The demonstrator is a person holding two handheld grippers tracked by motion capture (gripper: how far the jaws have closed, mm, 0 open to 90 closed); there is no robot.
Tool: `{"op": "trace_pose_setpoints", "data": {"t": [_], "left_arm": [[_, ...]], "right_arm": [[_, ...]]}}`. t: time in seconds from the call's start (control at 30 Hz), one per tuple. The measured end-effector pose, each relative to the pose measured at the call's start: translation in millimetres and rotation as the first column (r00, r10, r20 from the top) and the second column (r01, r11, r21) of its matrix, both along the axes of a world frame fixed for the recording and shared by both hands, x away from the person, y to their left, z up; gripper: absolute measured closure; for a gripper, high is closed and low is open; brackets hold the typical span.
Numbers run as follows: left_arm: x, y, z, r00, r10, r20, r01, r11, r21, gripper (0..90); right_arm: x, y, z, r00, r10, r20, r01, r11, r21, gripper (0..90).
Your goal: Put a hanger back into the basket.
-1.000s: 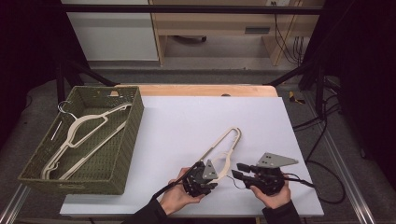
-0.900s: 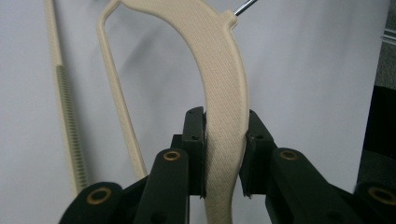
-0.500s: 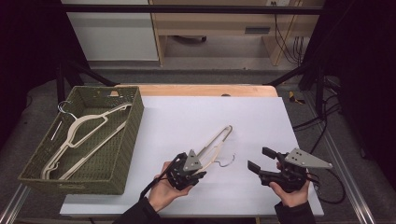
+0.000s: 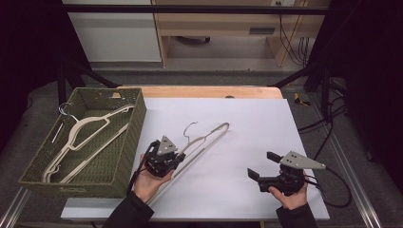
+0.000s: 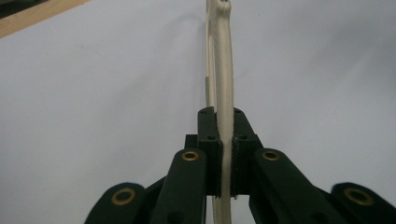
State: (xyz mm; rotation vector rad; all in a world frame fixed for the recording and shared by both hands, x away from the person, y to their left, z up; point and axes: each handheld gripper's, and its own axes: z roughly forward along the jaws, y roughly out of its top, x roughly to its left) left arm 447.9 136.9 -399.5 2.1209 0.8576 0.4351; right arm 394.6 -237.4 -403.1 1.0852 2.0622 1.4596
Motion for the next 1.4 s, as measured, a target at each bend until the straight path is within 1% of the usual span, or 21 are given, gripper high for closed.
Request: {"op": "trace_pose_setpoints", "data": {"t": [0.1,0.17,0.23,0.3,0.33,0.4,0.53,0.67,0.73,0.87,0.9,0.93,0.97,1.03,1.13,1.17,1.2,1.27,1.3,1.4], "left_arm": [[-2.4,11.0,9.0,0.9998,0.011,0.014,-0.011,0.9994,-0.034,85.9],[-5.5,18.4,17.8,0.9995,0.012,0.028,-0.010,0.9978,-0.066,85.9],[-9.6,24.9,28.1,0.9989,0.008,0.046,-0.004,0.9953,-0.096,85.9],[-13.7,30.5,38.8,0.9976,-0.002,0.069,0.009,0.9941,-0.108,86.0],[-16.5,35.6,47.7,0.9966,-0.007,0.082,0.017,0.9919,-0.126,85.9],[-19.2,40.9,56.9,0.9953,-0.011,0.096,0.024,0.9899,-0.139,86.0],[-21.9,49.8,71.8,0.9931,-0.017,0.116,0.034,0.9889,-0.144,86.0],[-22.9,58.1,85.2,0.9921,-0.034,0.121,0.052,0.9880,-0.145,86.0],[-23.2,63.2,92.4,0.9920,-0.047,0.117,0.064,0.9875,-0.144,86.0],[-23.0,76.7,106.8,0.9901,-0.058,0.127,0.077,0.9863,-0.146,86.0],[-23.0,76.7,106.8,0.9901,-0.058,0.127,0.077,0.9863,-0.146,86.0],[-22.1,83.9,113.6,0.9872,-0.077,0.140,0.097,0.9860,-0.136,86.0],[-21.3,87.8,116.5,0.9862,-0.083,0.143,0.102,0.9860,-0.132,86.0],[-19.2,95.9,122.0,0.9863,-0.091,0.138,0.109,0.9848,-0.135,86.0],[-15.9,107.4,128.5,0.9871,-0.079,0.139,0.096,0.9882,-0.119,86.0],[-15.9,107.4,128.5,0.9871,-0.079,0.139,0.096,0.9882,-0.119,86.0],[-12.9,115.6,132.0,0.9879,-0.070,0.138,0.086,0.9900,-0.112,86.0],[-9.2,124.5,135.4,0.9882,-0.071,0.136,0.085,0.9909,-0.105,86.0],[-7.4,128.7,137.2,0.9886,-0.071,0.133,0.086,0.9905,-0.107,86.0],[-3.5,141.8,142.4,0.9889,-0.052,0.139,0.066,0.9930,-0.098,86.0]], "right_arm": [[0.2,-0.1,-1.2,0.9999,0.010,0.001,-0.010,1.000,-0.002,4.2],[0.2,0.5,-1.5,0.9999,0.014,0.005,-0.014,1.000,-0.005,3.2],[0.3,0.3,-1.7,0.9998,0.017,0.012,-0.017,1.000,-0.008,3.0],[0.2,0.2,-1.6,0.9999,0.011,0.010,-0.011,1.000,-0.010,2.7],[0.0,-0.1,-1.3,0.9999,0.008,0.010,-0.008,1.000,-0.013,2.7],[0.2,-0.8,-1.0,0.9998,0.009,0.016,-0.009,1.000,-0.014,2.6],[0.0,-1.5,-0.5,0.9998,0.007,0.017,-0.007,1.000,-0.014,2.3],[0.1,-2.3,0.0,0.9997,0.007,0.024,-0.007,1.000,-0.016,1.5],[-0.2,-3.0,0.5,0.9996,0.003,0.027,-0.002,1.000,-0.015,1.0],[-0.4,-4.1,1.4,0.9994,-0.005,0.033,0.005,1.000,-0.008,0.7],[-0.5,-4.7,1.5,0.9994,-0.002,0.034,0.002,1.000,-0.013,0.7],[-0.4,-4.3,1.6,0.9994,-0.007,0.033,0.008,1.000,-0.009,0.7],[-0.3,-4.4,1.6,0.9994,-0.007,0.032,0.008,1.000,-0.010,0.6],[0.0,-4.2,1.4,0.9994,-0.007,0.034,0.007,1.000,-0.012,0.6],[0.1,-4.1,1.2,0.9995,-0.005,0.032,0.006,1.000,-0.017,0.6],[0.2,-4.0,1.0,0.9995,-0.006,0.031,0.007,1.000,-0.019,0.6],[0.4,-4.1,0.8,0.9995,-0.005,0.032,0.006,1.000,-0.024,0.5],[0.7,-4.0,0.6,0.9994,-0.006,0.033,0.007,1.000,-0.028,0.5],[0.6,-3.8,0.6,0.9995,-0.006,0.032,0.007,1.000,-0.028,0.5],[0.8,-3.8,0.4,0.9995,-0.007,0.032,0.008,0.999,-0.032,0.5]]}}
